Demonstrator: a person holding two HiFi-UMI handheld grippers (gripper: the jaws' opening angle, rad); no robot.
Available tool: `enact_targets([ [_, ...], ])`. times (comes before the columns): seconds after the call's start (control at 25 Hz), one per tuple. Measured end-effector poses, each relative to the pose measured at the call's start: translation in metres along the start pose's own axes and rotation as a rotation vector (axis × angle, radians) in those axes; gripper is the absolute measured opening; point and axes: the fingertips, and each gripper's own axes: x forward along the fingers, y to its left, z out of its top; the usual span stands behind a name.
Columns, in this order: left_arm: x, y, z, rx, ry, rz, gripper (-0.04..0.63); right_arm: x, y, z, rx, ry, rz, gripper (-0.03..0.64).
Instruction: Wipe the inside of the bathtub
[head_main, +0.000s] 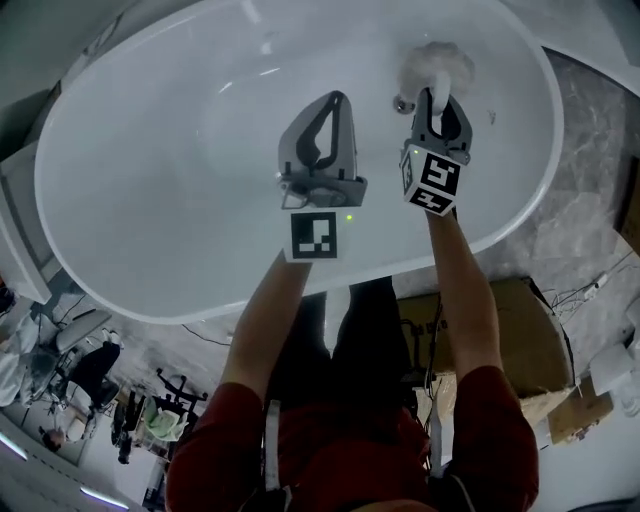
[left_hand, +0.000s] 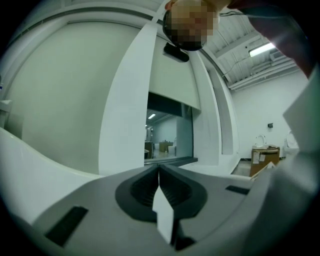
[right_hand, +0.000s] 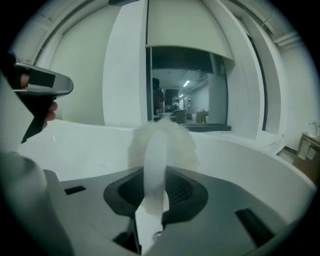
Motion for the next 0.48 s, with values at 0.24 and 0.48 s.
enact_targets([
  [0.24,0.05,-0.008,-0.083,-0.031,0.034,0.026,0.016,0.08,-0.031,-0.079,-0.03,0.074,-0.022,0.094],
  [0.48,0.071,-0.001,-0.151,-0.038,0.042,0.03,0.016,0.143,-0.041,-0.148,-0.057,0.115,-0.041,0.094],
])
